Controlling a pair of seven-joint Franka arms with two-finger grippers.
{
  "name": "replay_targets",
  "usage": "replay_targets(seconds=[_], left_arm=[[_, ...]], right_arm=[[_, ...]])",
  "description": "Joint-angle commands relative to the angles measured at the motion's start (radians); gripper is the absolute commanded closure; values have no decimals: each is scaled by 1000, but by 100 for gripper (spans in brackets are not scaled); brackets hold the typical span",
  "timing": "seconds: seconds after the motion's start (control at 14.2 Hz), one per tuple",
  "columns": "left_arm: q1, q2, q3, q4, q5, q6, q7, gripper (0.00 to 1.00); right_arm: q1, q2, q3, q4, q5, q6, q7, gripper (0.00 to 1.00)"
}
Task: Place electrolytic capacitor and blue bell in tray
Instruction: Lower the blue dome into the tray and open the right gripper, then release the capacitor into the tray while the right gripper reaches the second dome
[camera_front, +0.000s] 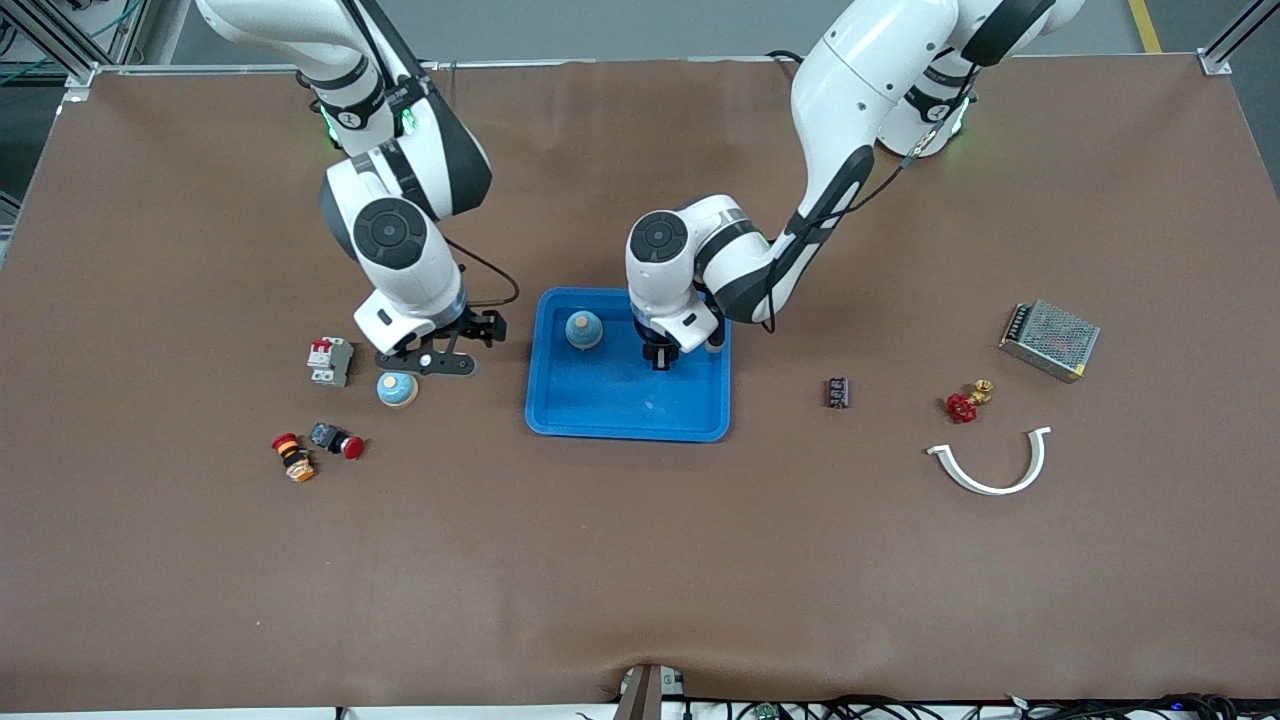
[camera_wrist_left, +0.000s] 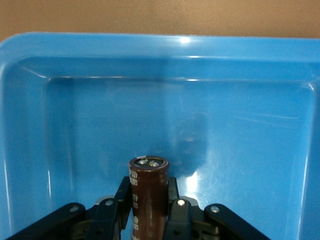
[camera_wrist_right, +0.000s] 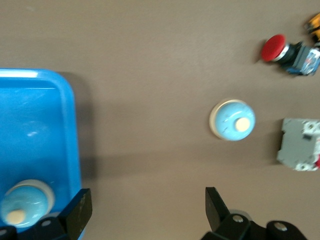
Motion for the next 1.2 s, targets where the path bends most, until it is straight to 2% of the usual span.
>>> replay_targets(seconds=[0.0,0.21,0.28,0.56,0.92,1.13], left_arm=[[0,9,5,9,30,3,-8,100],[-1,9,5,6,30,3,-3,100],[-3,9,5,6,40,3,-5,1],[-3,1,5,6,44,-2,-5,0],[18,-65,-3,15,36,-51,37,0],[63,-105,-21,15,27,-106,158,0]], right_arm=[[-93,-19,14,-25,-27,6,-127,0],[-178,-12,14,-46,-27,42,-250,0],[-201,-12,14,-73,-27,85,-282,0],[-231,-1,14,-144,-27,228,-312,0],[-285,85,16,-138,-27,312,-312,0],[-300,116,16,-140,-25,355,-312,0]])
